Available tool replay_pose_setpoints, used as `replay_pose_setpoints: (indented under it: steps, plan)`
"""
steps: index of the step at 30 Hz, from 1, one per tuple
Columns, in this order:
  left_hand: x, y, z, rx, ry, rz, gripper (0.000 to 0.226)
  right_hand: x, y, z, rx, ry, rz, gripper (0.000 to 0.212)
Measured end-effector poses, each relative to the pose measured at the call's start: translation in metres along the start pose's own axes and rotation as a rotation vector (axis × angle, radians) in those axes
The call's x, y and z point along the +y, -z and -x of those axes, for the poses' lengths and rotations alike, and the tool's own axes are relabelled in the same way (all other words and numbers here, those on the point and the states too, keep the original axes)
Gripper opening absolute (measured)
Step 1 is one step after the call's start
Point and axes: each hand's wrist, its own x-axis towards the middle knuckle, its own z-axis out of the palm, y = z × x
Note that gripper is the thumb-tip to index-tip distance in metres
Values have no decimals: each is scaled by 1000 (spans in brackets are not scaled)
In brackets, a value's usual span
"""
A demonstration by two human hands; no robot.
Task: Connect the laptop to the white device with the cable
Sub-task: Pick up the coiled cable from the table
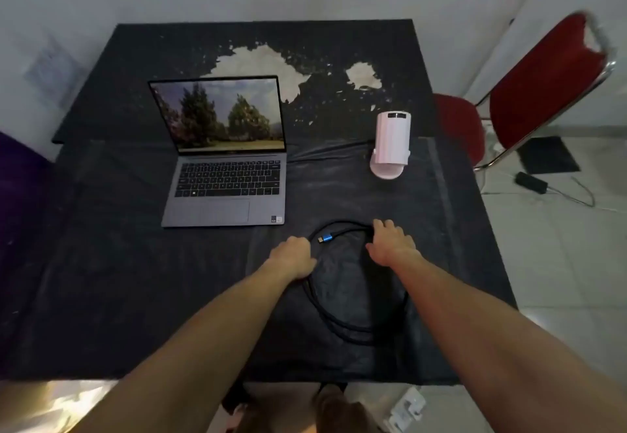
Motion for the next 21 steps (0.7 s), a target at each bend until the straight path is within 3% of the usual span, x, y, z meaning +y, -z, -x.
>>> replay_pose_setpoints:
  steps: [7,14,18,21]
  plan:
    - [5,-33,-4,27,197,18,40,6,-24,-15,86,-36,24,40]
    - [13,-51,-10,79,168,-58,17,5,-30,-22,154,-79,16,43]
    - [13,-41,-12,155,93,140,17,6,-26,-25,74,-67,-108,39]
    - [10,-12,-16,227,38,450,22,7,-7,-29,-8,-60,-302,35]
